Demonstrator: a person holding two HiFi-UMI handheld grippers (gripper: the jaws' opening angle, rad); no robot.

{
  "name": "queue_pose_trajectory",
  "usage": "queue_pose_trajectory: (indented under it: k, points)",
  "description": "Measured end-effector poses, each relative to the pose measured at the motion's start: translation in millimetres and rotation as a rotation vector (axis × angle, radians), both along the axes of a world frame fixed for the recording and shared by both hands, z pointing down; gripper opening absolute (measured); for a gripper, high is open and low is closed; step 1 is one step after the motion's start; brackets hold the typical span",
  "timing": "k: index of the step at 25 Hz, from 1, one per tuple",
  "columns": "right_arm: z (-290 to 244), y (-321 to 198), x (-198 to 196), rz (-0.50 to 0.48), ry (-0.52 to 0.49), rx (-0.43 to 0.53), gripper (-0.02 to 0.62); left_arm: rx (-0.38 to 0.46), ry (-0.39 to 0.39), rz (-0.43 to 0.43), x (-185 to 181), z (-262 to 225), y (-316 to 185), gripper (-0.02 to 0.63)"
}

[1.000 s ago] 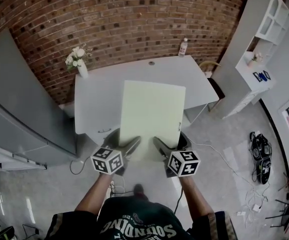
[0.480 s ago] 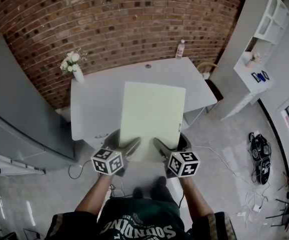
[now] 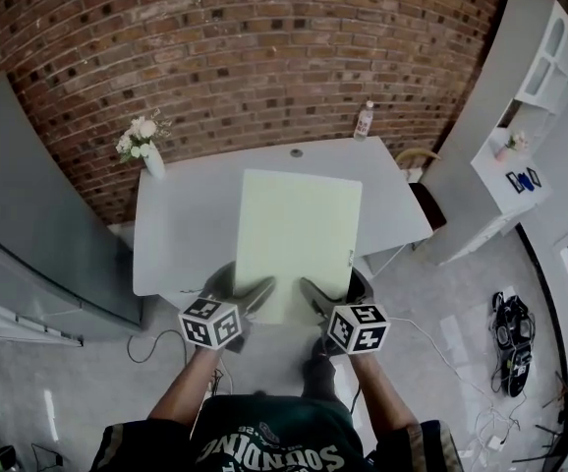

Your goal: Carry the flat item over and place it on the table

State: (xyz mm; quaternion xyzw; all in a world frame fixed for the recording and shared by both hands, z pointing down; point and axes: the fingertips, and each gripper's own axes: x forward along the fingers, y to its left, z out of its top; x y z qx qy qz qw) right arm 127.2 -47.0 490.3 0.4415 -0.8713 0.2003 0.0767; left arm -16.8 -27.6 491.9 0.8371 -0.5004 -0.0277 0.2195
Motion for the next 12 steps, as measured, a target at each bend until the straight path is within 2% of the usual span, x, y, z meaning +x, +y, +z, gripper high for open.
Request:
queue_pose_trajectory:
  k: [12]
  points:
    - [-5,-125,3,-0.17,0.02,-0.01,0.494,-0.016,0.018,-0.17,8,-3,-101,0.425]
